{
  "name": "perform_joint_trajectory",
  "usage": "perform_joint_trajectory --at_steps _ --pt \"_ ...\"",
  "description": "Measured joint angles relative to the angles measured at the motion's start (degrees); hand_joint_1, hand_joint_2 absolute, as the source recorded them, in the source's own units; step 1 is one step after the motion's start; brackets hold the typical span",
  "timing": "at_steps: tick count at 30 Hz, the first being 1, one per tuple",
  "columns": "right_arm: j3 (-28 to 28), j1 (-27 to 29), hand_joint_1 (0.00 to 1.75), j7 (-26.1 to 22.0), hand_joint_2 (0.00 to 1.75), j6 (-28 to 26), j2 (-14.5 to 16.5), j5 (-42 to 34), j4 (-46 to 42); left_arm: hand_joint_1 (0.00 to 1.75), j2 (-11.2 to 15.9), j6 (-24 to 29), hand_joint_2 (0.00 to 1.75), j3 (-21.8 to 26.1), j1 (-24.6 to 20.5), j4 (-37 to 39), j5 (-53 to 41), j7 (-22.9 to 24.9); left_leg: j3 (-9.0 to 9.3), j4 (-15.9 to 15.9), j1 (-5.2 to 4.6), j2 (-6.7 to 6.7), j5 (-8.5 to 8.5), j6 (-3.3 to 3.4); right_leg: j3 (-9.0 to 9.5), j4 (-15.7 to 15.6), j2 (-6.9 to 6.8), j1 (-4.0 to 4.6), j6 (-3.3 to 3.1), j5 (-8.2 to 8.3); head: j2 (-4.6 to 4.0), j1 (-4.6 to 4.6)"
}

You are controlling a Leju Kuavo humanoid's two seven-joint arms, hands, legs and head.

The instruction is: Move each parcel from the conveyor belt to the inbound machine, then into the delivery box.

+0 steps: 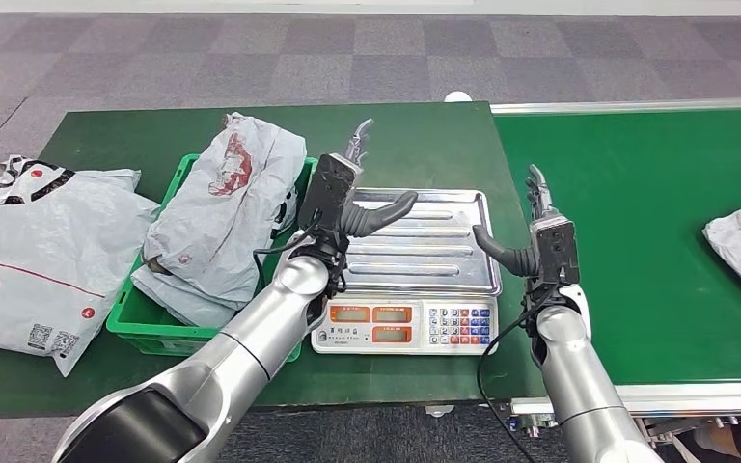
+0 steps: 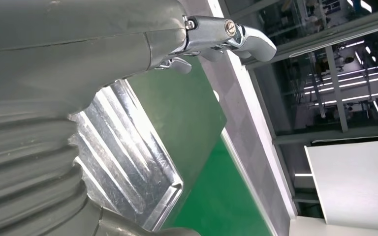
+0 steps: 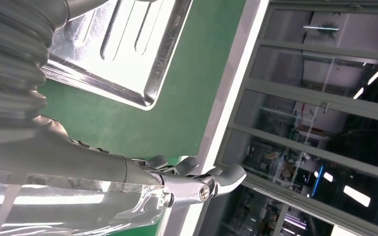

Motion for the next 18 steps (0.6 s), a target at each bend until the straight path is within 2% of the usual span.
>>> perform_joint_trajectory --at_steps 6,12,18 --pt "0.0 1.59 0.0 -0.09 1.75 -0.81 -0.03 0.8 -0.11 0.0 0.0 -2.14 1.75 -1.0 -0.05 1.01 3.14 -0.87 0.0 0.0 0.0 0.0 0.0 0.0 0.0 0.0 0.0 0.01 0.0 0.0 0.0 0.0" --pt "0.0 2.5 0.0 -0.31 1.75 -0.92 -0.08 0.86 -0.3 0.0 0.0 -2.63 1.75 -1.0 -0.04 1.43 3.19 -1.4 0.0 0.0 0.0 0.0 0.0 0.0 0.0 0.0 0.0 0.0 0.0 0.0 0.0 0.0" --pt "-0.02 5.71 0.0 -0.39 1.75 -0.94 -0.34 1.52 -2.48 0.0 0.0 -2.91 1.75 -1.0 0.3 1.84 1.67 -2.9 0.0 0.0 0.0 0.0 -0.01 0.0 0.0 0.0 0.0 0.0 0.0 -0.01 0.0 0.0"
